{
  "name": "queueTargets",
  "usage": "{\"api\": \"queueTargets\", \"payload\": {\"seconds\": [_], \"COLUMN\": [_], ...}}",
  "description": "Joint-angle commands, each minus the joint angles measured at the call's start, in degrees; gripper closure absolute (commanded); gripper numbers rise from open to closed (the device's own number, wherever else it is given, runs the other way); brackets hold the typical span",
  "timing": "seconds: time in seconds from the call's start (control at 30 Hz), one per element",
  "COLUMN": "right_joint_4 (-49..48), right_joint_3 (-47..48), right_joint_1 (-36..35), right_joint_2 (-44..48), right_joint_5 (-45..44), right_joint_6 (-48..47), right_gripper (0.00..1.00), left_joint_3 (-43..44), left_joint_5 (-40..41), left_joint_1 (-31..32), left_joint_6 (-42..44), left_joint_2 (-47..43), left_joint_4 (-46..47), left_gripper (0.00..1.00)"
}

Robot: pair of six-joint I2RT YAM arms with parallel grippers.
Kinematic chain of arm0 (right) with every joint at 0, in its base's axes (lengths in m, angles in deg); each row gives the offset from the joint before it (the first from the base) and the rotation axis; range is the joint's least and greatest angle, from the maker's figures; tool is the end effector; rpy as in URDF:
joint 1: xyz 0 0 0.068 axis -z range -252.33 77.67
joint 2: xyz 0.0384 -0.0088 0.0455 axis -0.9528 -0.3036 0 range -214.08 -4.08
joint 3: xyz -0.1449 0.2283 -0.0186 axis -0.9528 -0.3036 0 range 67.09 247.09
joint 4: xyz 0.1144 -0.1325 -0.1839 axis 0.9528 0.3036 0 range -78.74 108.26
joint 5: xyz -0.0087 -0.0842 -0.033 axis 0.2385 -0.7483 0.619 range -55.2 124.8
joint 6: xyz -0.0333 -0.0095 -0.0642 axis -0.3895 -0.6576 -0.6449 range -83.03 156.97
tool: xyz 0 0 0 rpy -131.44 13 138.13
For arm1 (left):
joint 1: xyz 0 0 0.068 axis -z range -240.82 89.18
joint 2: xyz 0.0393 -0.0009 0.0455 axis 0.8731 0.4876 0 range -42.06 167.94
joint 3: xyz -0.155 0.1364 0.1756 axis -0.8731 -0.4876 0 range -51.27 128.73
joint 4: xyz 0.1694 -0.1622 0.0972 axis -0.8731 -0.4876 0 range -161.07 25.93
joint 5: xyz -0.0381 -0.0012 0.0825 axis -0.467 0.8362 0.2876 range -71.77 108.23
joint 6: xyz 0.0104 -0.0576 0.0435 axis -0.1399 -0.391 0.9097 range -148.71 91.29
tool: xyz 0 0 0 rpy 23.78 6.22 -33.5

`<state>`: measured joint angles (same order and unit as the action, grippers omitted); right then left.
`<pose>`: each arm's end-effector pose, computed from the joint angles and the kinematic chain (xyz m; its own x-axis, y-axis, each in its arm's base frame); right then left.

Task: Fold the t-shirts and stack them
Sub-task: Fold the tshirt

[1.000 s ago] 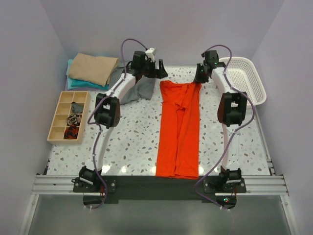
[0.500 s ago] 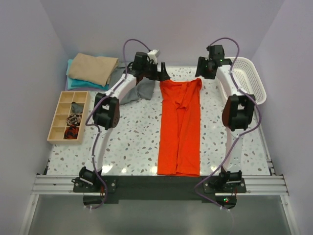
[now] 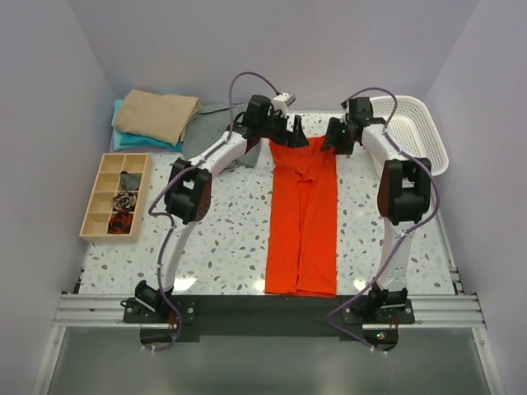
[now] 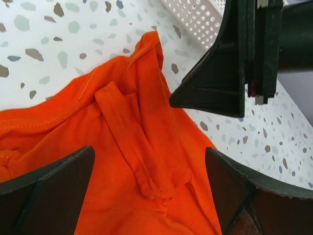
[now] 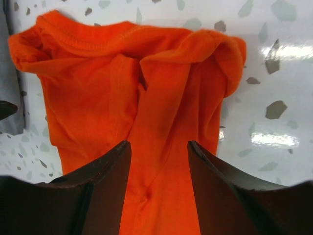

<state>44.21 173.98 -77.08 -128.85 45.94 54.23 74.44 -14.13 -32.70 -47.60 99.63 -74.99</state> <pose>0.4950 0.0530 0.2097 -0.7981 0.2257 -0.5587 0.0355 0.9432 0.3304 0.4976 -0.3027 0.2120 -0.6427 0.0333 -0.7654 0.6458 0.5611 -0.5178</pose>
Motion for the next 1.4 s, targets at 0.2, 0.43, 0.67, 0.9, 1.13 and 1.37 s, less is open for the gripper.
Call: {"api": "queueTargets", "payload": {"seconds": [0.2,0.43,0.67,0.9,1.13,1.37], "right_joint_4": [-8.2,-3.3,-6.0,-8.1,-8.3,-3.8], "right_joint_3": [-18.2,-18.4,-15.0,-12.1,-11.9,-1.9], "right_joint_1": [-0.3,-0.5,-0.6,-0.6,-2.0,-8.9], "right_joint_2": [6.5,2.9,0.2,2.2,8.8,5.6], "right_joint_5": [9.4,0.9,4.8,5.9,8.3,4.1], "right_joint_6": [3.0,3.3,1.3,-1.2,-1.6,-3.3], "right_gripper": [0.48,0.48,0.48,0.45,0.45,0.45], "left_joint_3": [-11.8,-3.3,5.3,0.5,-12.1,-23.0], "left_joint_5": [0.5,4.8,6.3,7.1,1.0,14.6], "left_joint_1": [1.0,0.9,-2.4,-3.4,-1.9,0.0], "left_joint_6": [-1.9,-0.3,0.3,2.9,0.5,0.3], "left_joint_2": [-1.4,6.2,11.0,4.5,-8.2,-22.7], "left_joint_4": [6.2,-1.5,-3.0,2.5,14.2,15.1], "left_gripper": [0.0,0.0,0.0,0.0,0.0,0.0]}}
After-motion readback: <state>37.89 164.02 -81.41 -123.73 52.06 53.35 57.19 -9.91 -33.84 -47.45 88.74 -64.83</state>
